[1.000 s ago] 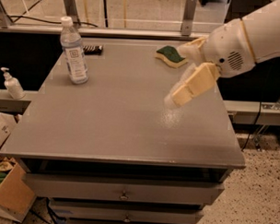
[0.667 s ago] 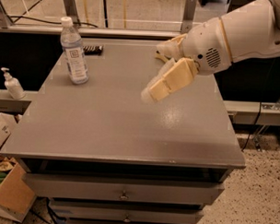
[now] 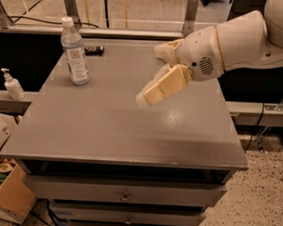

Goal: Knock blue plastic bottle over

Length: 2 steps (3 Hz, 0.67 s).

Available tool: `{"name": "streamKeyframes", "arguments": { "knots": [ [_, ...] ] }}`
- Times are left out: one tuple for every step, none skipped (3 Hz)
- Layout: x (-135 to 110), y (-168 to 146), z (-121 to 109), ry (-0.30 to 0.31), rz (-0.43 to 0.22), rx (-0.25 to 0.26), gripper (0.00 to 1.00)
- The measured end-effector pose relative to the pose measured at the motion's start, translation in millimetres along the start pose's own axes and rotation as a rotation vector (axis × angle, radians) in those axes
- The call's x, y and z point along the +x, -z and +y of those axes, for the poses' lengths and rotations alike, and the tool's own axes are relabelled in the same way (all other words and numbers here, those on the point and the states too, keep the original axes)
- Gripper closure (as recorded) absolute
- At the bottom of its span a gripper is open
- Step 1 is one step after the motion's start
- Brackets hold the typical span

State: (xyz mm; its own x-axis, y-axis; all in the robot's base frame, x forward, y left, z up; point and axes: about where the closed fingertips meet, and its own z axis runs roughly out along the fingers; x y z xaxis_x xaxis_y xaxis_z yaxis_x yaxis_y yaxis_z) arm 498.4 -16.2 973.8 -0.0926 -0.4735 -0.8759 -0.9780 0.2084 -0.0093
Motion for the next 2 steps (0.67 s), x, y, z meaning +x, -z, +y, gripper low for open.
{"name": "streamKeyframes", "arguments": {
  "knots": [
    [2.7, -36.0, -19.2, 0.019, -0.106, 0.036, 0.00],
    [4.2, -74.0, -51.1, 0.035, -0.175, 0.089, 0.00]
  ]
}}
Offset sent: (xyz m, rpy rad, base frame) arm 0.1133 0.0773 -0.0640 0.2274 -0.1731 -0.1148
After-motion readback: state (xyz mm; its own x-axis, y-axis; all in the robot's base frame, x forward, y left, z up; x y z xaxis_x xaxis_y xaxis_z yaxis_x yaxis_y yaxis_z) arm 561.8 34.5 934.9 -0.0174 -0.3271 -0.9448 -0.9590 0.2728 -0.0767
